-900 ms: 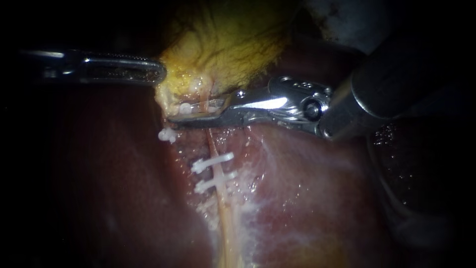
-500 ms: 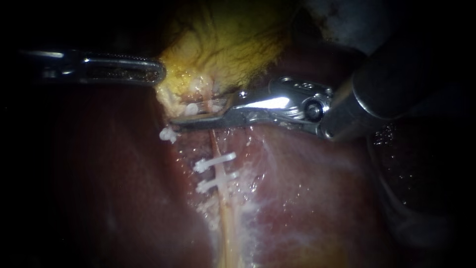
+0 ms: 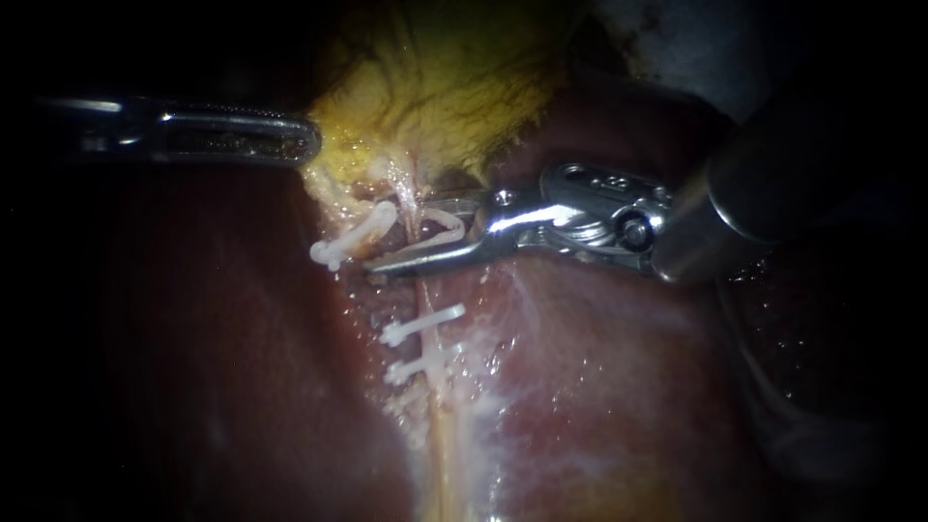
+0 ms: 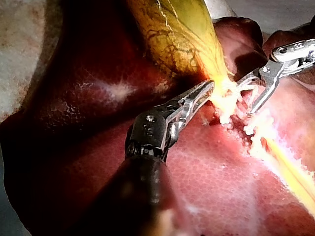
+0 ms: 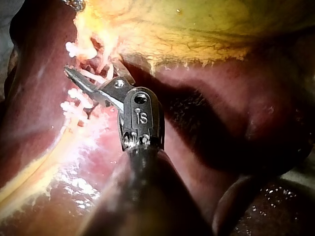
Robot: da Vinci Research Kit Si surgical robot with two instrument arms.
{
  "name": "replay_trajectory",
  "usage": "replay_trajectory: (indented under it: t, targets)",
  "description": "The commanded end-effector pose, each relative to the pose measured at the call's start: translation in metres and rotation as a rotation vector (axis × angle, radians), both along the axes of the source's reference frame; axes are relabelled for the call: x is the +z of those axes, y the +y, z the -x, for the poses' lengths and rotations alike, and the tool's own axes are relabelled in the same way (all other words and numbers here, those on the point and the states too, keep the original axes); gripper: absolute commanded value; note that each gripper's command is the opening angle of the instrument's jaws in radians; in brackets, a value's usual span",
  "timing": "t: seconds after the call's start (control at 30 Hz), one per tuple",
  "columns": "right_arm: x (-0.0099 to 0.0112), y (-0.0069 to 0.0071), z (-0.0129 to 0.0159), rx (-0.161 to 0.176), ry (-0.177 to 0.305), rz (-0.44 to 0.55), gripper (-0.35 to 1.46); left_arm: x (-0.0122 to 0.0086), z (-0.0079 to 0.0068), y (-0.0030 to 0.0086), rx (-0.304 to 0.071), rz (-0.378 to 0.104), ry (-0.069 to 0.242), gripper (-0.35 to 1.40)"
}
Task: Clipping third clip right tube
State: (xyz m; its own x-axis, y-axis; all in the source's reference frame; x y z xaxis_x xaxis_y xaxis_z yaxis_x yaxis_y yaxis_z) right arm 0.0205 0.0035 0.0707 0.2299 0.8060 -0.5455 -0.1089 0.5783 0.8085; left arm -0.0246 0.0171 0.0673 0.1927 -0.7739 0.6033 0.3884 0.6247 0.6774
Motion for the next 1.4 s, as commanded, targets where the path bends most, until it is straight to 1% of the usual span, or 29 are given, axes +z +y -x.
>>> replay_trajectory:
  t: [0.03, 0.07, 0.1, 0.13, 0.2, 0.23, 0.27, 0.3, 0.43, 0.53, 0.6, 0.73, 0.83, 0.9, 1.13, 1.33, 1.4]
  targets:
    - [-0.0001, 0.0, 0.0, -0.019, 0.011, 0.001, 0.6, 0.0, 0.0, 0.0, 0.0, 0.0, 0.0, -0.35]
    - [-0.0002, 0.0, 0.0, -0.037, 0.025, -0.004, 0.6, 0.0, 0.0, 0.0, 0.0, 0.0, 0.0, -0.35]
    - [-0.0002, 0.0, 0.0, -0.072, 0.056, -0.014, 0.59, 0.0, 0.0, 0.0, 0.0, 0.0, 0.0, -0.35]
    - [-0.0002, -0.0001, 0.0, -0.093, 0.078, -0.018, 0.58, 0.0001, 0.0, 0.0, 0.0, 0.0, 0.0, -0.35]
    - [-0.0002, -0.0001, -0.0001, -0.112, 0.12, -0.018, 0.57, 0.0001, 0.0, -0.0001, 0.0, 0.0, 0.0, -0.35]
    - [-0.0002, 0.0, -0.0002, -0.126, 0.156, -0.012, 0.56, 0.0001, 0.0, -0.0001, 0.0, 0.0, 0.0, -0.35]
    - [-0.0002, 0.0, -0.0002, -0.139, 0.181, -0.013, 0.55, 0.0001, 0.0, -0.0001, 0.0, 0.0, 0.0, -0.35]
    - [-0.0002, 0.0, -0.0003, -0.145, 0.201, -0.012, 0.55, 0.0001, 0.0, -0.0001, 0.0, 0.0, 0.0, -0.35]
    - [-0.0003, -0.0001, -0.0006, -0.156, 0.28, -0.054, 0.55, 0.0001, 0.0, -0.0001, 0.0, 0.0, 0.0, -0.35]
    - [-0.0004, 0.0, -0.0007, -0.162, 0.328, -0.077, 0.54, 0.0001, 0.0, -0.0001, 0.0, 0.0, 0.0, -0.35]
    - [-0.0004, 0.0, -0.0007, -0.159, 0.355, -0.093, 0.54, 0.0001, 0.0, -0.0001, 0.0, 0.0, 0.0, -0.35]
    - [-0.0006, 0.0003, -0.0013, -0.13, 0.41, -0.138, 0.53, 0.0001, 0.0, -0.0001, 0.0, 0.0, 0.0, -0.35]
    - [-0.0008, 0.0005, -0.0017, -0.116, 0.421, -0.159, 0.52, 0.0001, 0.0, -0.0001, 0.0, 0.0, 0.0, -0.35]
    - [-0.0009, 0.0007, -0.0018, -0.115, 0.42, -0.16, 0.51, 0.0001, 0.0, -0.0001, 0.0, 0.0, 0.0, -0.35]
    - [-0.0009, 0.0016, -0.0017, -0.098, 0.407, -0.173, 0.43, 0.0001, 0.0, -0.0001, 0.0, 0.0, 0.0, -0.35]
    - [-0.0003, 0.0024, -0.0013, -0.057, 0.381, -0.199, 0.27, 0.0001, -0.0001, -0.0001, 0.0, 0.0, 0.0, -0.35]
    - [-0.0002, 0.0026, -0.0011, -0.053, 0.374, -0.209, 0.15, 0.0001, -0.0001, -0.0001, 0.0, 0.0, 0.0, -0.35]
